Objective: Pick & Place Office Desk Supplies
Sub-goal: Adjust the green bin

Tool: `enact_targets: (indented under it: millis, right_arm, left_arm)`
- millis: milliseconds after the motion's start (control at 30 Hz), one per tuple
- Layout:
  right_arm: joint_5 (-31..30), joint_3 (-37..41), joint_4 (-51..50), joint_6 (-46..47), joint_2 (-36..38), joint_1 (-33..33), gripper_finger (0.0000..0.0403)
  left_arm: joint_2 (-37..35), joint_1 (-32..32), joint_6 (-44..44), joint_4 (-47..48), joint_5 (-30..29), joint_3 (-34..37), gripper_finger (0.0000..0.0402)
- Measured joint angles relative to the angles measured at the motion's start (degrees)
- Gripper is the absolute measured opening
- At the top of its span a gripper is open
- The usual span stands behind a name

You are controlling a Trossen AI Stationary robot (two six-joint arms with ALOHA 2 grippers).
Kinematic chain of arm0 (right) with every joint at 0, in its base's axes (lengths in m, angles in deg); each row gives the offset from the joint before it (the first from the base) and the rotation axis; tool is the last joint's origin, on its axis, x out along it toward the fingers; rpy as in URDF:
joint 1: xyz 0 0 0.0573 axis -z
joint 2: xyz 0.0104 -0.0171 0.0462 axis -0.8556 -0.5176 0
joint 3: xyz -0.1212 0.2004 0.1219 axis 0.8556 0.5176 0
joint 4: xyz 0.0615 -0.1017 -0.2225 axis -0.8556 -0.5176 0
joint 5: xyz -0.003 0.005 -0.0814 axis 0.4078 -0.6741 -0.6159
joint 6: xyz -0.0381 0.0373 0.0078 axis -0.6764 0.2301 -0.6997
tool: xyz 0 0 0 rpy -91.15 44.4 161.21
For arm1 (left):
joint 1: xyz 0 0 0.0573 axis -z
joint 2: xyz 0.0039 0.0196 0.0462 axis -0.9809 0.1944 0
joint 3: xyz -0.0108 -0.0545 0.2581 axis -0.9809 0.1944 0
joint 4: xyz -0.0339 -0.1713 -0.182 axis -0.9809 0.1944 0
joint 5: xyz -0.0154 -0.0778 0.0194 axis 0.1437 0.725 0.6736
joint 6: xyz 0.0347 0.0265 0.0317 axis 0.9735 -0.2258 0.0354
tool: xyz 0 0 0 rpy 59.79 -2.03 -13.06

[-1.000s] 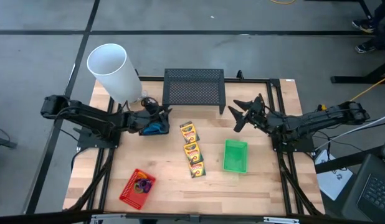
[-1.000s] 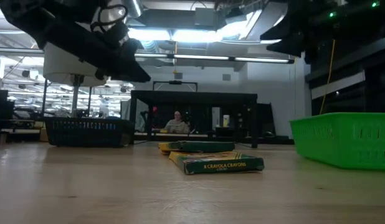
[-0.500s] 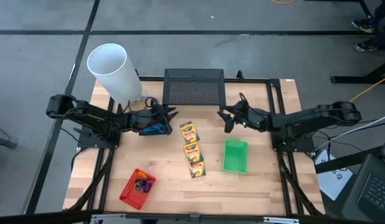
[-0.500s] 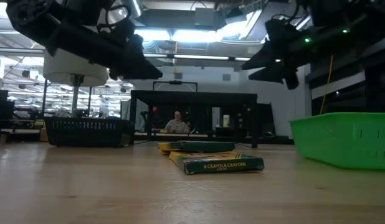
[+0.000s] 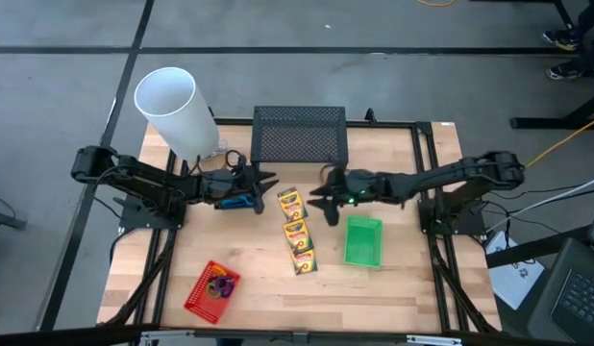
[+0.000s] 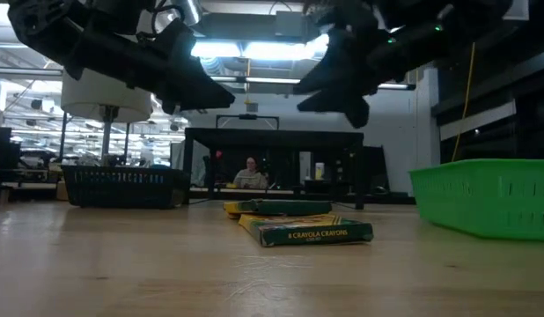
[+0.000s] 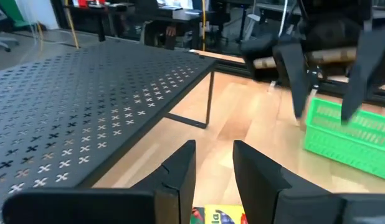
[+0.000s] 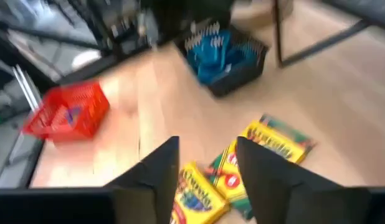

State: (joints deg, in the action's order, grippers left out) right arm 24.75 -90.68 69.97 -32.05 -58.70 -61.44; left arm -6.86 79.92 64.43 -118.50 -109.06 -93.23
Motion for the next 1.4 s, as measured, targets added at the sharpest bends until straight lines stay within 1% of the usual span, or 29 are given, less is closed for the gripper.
enact_targets:
  millis: [100,233,267,433,533,600,733,933,1267,1400]
  right_arm:
    - [-0.4,-3.7,-5.3,0.4,-4.0,-2.0,0.0105]
    - [-1.8,-8.0,-15.8,3.0,-7.7,-4.0,0.0023]
    - [-1.8,-8.8,-17.9,3.5,-8.1,-4.3,0.0012]
    - [2.0,-12.9,-31.3,6.9,-8.4,-5.5,0.0009]
    - [3.0,-14.8,-40.4,9.5,-8.4,-6.5,0.0004]
    - [3.9,-15.0,-44.2,11.5,-8.4,-7.3,0.0005]
    - [6.6,-15.0,-46.6,13.9,-8.4,-8.7,0.0003]
    - [9.8,-15.0,-49.3,16.5,-8.4,-10.4,0.0002]
    - [10.0,-15.0,-57.3,18.8,-8.4,-10.7,0.0001]
    - [11.1,-15.0,-61.2,19.8,-8.4,-10.8,0.0001]
  left_arm:
    - [0.0,0.0,0.0,0.0,1.0,0.0,0.0104]
    - [0.0,0.0,-0.2,0.0,1.2,0.0,0.0102]
    - [0.0,0.0,-0.2,0.0,1.2,0.0,0.0102]
    - [0.0,0.0,-0.1,0.0,1.2,0.0,0.0104]
    - [0.0,0.0,-0.1,0.0,1.2,0.0,0.0104]
    - [0.0,0.0,-0.2,0.0,2.1,0.0,0.0104]
    - [0.0,0.0,-0.2,0.0,4.0,0.0,0.0104]
    - [0.0,0.0,-0.2,0.0,4.0,0.0,0.0104]
    - [0.0,0.0,-0.3,0.1,4.0,0.0,0.0104]
    - [0.0,0.0,-1.5,1.0,3.9,0.0,0.0104]
